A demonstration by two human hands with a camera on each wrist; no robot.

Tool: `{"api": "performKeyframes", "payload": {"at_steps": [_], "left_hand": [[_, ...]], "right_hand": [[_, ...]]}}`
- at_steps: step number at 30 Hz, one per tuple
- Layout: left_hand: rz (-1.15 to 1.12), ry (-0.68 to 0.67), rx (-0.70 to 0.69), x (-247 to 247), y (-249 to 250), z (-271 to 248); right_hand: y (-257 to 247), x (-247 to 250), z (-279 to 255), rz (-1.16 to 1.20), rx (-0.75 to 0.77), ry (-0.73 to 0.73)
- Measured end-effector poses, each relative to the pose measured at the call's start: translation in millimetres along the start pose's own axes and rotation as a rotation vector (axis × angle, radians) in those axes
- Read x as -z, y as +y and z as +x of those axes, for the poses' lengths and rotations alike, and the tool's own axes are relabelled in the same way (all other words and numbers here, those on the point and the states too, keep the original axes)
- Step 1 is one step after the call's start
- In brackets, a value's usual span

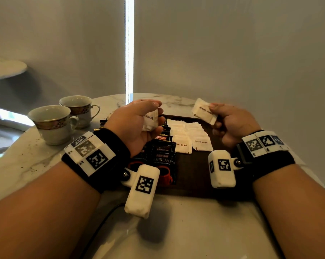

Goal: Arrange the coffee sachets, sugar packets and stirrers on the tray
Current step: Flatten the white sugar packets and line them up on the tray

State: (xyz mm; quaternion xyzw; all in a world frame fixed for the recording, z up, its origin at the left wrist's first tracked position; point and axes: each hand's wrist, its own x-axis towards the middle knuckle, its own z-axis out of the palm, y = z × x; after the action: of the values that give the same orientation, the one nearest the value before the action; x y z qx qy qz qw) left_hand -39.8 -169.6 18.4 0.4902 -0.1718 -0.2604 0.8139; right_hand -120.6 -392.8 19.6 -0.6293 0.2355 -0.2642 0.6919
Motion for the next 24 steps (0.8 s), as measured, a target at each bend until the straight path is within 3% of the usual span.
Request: {"api": "performKeyframes", "payload": {"at_steps": [4, 7, 24], "left_hand": [[0.019, 0.012, 0.007, 0.9, -0.5, 1.3], [0.019, 0.015, 0.016, 0.9, -0.3, 1.6], [0.037, 0.016, 0.020, 1.0, -2.5, 3.0]], "right_hand": [[15.5, 20.6, 14.2, -0.145, -0.297, 0.008], [23.5, 24.7, 19.1, -0.225, -0.404, 0.013], [23.7, 21.0, 11.5, -0.482, -0.385, -0.046]]}}
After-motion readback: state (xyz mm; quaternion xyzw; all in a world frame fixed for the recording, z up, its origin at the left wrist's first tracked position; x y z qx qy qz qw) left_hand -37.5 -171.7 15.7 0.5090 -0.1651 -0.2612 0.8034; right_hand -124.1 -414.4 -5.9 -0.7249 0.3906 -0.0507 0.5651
